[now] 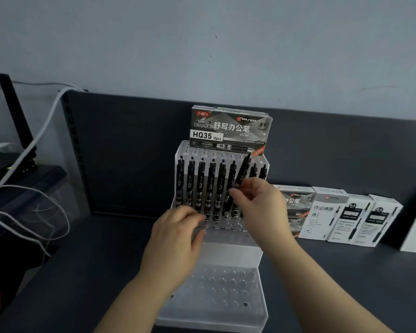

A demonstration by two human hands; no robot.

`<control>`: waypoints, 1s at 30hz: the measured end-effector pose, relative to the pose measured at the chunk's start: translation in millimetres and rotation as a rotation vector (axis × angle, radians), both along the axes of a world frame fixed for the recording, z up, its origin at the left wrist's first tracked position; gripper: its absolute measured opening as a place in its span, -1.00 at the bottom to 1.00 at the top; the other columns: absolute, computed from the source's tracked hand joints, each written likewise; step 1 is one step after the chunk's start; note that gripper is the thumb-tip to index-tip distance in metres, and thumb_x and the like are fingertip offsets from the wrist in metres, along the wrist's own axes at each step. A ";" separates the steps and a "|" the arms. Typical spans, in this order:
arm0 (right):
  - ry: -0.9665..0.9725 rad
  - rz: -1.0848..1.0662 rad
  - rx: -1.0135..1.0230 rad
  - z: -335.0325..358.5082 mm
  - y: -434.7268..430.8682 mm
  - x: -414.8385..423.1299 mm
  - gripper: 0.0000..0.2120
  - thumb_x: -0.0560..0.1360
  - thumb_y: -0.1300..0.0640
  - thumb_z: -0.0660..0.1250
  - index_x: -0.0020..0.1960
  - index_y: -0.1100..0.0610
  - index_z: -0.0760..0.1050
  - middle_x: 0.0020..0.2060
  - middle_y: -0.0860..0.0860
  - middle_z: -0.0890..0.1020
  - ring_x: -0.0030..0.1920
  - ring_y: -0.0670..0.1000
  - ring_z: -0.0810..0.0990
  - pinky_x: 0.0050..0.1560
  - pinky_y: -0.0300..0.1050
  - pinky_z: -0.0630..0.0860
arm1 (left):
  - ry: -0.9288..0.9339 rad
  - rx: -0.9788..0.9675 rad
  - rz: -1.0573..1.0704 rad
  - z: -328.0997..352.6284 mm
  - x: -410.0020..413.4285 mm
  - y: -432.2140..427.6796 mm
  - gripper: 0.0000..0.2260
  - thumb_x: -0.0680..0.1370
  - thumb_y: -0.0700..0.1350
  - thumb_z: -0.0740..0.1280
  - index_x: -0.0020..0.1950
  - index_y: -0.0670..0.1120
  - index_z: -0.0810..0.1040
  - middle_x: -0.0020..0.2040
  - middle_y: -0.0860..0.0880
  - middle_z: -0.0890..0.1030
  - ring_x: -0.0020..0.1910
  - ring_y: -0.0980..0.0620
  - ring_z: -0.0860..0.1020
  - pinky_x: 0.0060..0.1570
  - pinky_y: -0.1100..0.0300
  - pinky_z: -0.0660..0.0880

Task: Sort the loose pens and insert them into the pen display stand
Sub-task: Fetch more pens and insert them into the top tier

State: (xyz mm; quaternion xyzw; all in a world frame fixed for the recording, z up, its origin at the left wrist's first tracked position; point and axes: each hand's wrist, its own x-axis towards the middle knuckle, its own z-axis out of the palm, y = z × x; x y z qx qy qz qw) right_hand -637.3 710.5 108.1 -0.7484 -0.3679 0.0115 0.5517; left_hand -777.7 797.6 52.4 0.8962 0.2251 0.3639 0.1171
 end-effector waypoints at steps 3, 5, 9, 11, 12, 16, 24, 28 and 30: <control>-0.110 -0.028 -0.159 -8.0 4.8 -2.1 -0.90 0.49 0.11 0.35 -0.02 0.11 0.56 -0.26 -0.07 0.62 -0.22 -0.07 0.58 -0.26 -0.25 0.46 | -0.014 0.019 -0.032 -0.4 -1.3 4.9 -0.78 0.47 -0.15 0.42 0.11 -0.06 0.64 -0.01 0.07 0.56 0.00 0.07 0.52 0.06 0.09 0.50; -0.165 -0.047 -0.248 -10.7 7.8 -3.7 -0.84 0.50 0.11 0.34 0.03 0.16 0.58 -0.19 0.02 0.66 -0.20 -0.01 0.57 -0.24 -0.23 0.40 | -0.014 0.020 -0.054 1.0 -2.0 6.4 -0.78 0.47 -0.15 0.42 0.10 -0.06 0.64 -0.02 0.07 0.57 -0.02 0.07 0.52 0.04 0.08 0.51; -0.209 -0.094 -0.309 -9.0 10.4 -7.1 -0.83 0.51 0.09 0.33 0.01 0.18 0.59 -0.19 0.06 0.67 -0.23 -0.01 0.53 -0.36 -0.23 0.34 | -0.015 0.006 -0.090 0.8 -3.1 9.0 -0.78 0.46 -0.15 0.43 0.10 -0.06 0.64 -0.04 0.08 0.56 -0.03 0.07 0.51 0.01 0.03 0.53; -0.213 -0.116 -0.315 -8.6 10.3 -8.4 -0.83 0.51 0.09 0.33 -0.02 0.18 0.60 -0.22 0.06 0.66 -0.26 -0.01 0.52 -0.37 -0.22 0.33 | -0.017 0.007 -0.101 0.2 -3.7 10.2 -0.78 0.45 -0.15 0.43 0.10 -0.06 0.65 -0.05 0.08 0.56 -0.04 0.06 0.52 -0.01 0.02 0.54; -0.216 -0.125 -0.319 -8.2 10.0 -9.6 -0.83 0.51 0.09 0.33 -0.03 0.19 0.60 -0.22 0.06 0.66 -0.25 0.00 0.52 -0.35 -0.20 0.32 | -0.016 0.012 -0.106 -0.1 -4.0 10.7 -0.77 0.45 -0.15 0.44 0.10 -0.06 0.65 -0.06 0.08 0.56 -0.05 0.06 0.52 -0.01 0.02 0.54; -0.256 -0.145 -0.360 -8.9 10.6 -12.2 -0.84 0.52 0.10 0.31 -0.09 0.19 0.58 -0.25 0.09 0.64 -0.26 0.04 0.51 -0.37 -0.17 0.29 | -0.019 0.017 -0.126 -0.7 -5.8 14.0 -0.77 0.44 -0.15 0.44 0.09 -0.06 0.65 -0.08 0.08 0.55 -0.08 0.06 0.51 -0.02 0.05 0.52; -0.178 -0.084 -0.330 -5.4 -0.5 -12.0 -0.78 0.49 0.09 0.35 0.10 0.15 0.56 -0.14 0.01 0.65 -0.20 -0.08 0.51 -0.22 -0.27 0.34 | 0.092 -0.077 -0.102 12.1 -5.8 10.9 -0.74 0.50 -0.05 0.36 0.17 -0.05 0.61 0.03 0.09 0.54 0.06 0.05 0.47 0.13 0.03 0.45; -0.125 -0.112 -0.197 -7.1 -42.9 -5.8 -0.75 0.50 0.05 0.34 0.15 0.08 0.53 -0.19 -0.12 0.58 -0.25 -0.20 0.50 -0.21 -0.42 0.39 | 0.063 -0.058 -0.068 30.2 2.4 -15.8 -0.69 0.50 -0.01 0.34 0.21 -0.07 0.57 0.12 0.04 0.51 0.15 -0.02 0.46 0.17 0.02 0.42; -0.153 -0.162 -0.191 -12.2 -77.3 4.0 -0.70 0.51 0.02 0.32 0.23 0.03 0.48 -0.11 -0.13 0.58 -0.17 -0.16 0.50 -0.09 -0.31 0.42 | 0.036 0.001 -0.111 36.3 18.2 -42.5 -0.71 0.47 -0.05 0.37 0.16 -0.10 0.59 0.07 0.00 0.54 0.09 -0.06 0.50 0.10 0.00 0.44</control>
